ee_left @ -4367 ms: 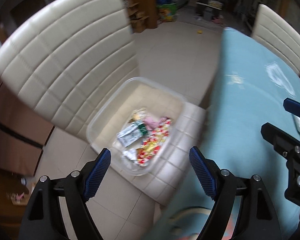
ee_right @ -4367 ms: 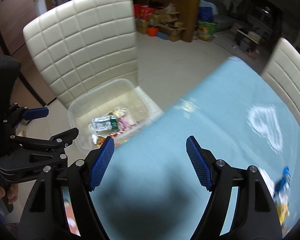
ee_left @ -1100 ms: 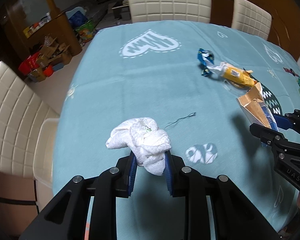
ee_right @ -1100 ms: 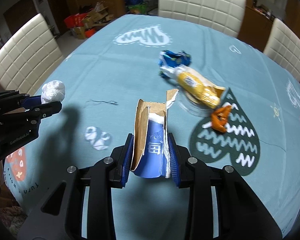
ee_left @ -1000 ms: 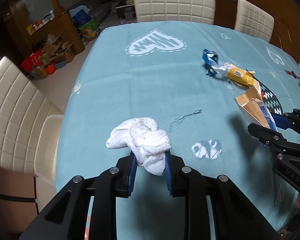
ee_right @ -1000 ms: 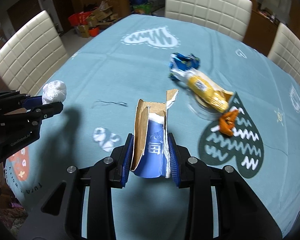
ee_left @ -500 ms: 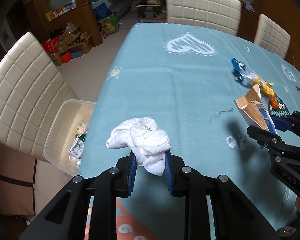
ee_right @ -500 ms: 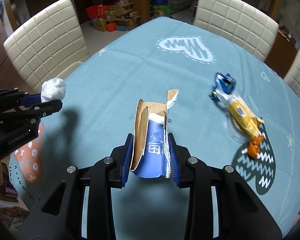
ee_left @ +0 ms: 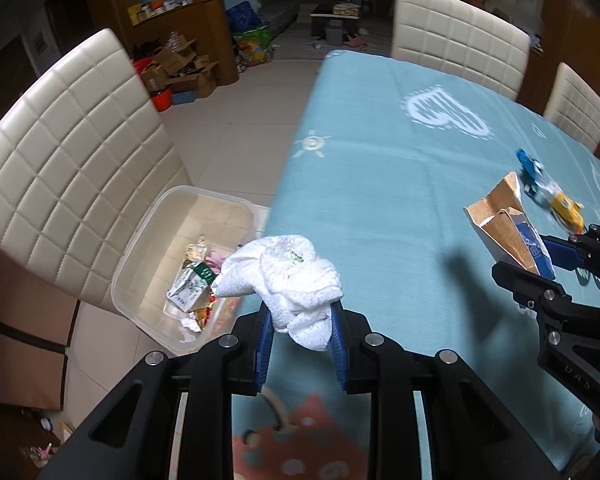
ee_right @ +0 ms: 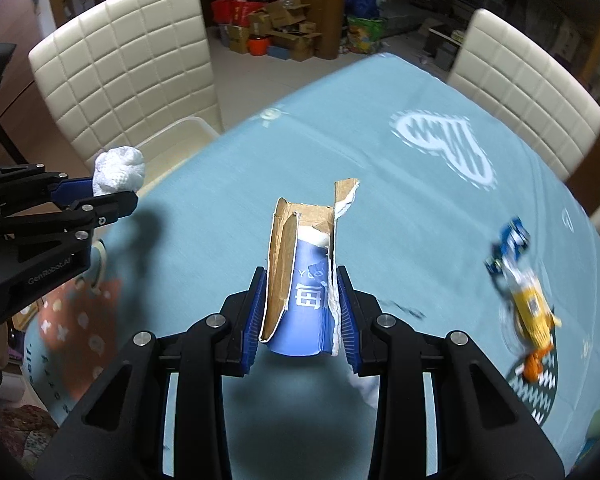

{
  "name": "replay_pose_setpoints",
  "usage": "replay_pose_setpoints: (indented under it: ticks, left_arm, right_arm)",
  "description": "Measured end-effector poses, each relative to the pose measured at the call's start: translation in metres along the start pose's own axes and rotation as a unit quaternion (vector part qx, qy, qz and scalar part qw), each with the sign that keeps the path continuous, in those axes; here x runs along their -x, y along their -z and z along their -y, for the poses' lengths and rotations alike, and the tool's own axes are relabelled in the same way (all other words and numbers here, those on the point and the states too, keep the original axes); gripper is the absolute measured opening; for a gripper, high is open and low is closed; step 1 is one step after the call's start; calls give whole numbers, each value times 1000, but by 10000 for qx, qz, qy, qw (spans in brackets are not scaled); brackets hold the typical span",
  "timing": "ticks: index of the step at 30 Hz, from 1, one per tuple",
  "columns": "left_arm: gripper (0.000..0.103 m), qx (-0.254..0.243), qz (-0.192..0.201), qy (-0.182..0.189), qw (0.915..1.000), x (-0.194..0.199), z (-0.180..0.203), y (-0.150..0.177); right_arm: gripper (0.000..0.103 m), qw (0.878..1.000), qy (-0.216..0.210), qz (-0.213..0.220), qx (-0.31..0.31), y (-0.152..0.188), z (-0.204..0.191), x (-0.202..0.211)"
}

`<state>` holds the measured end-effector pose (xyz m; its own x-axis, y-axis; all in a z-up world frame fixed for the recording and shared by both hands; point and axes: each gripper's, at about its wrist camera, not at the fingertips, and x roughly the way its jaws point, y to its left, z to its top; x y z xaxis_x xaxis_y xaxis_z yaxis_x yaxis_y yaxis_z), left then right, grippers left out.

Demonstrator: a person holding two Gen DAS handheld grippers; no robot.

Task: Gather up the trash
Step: 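Carry the blue cup and white tissue to the clear bin and release them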

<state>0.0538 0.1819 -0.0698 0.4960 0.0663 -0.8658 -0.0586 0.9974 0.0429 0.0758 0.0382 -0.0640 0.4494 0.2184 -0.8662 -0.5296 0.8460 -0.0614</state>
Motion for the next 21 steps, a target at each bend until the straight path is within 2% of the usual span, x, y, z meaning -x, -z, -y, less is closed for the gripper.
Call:
replay_pose_setpoints:
  ticks: [8, 15, 21]
  left_arm:
    - [26, 343, -35, -252, 9991, -14, -54, -12]
    - [26, 829, -132, -532, 9951, -31, -113, -19]
    - [27, 971, -197, -671, 9928, -50, -145, -33]
  right_arm:
    - [36, 9994, -215, -80, 276, -45, -38, -25]
    - [36, 9977, -468, -203, 451, -83, -66, -52]
    - [36, 9965, -569, -229, 561, -115, -80, -73]
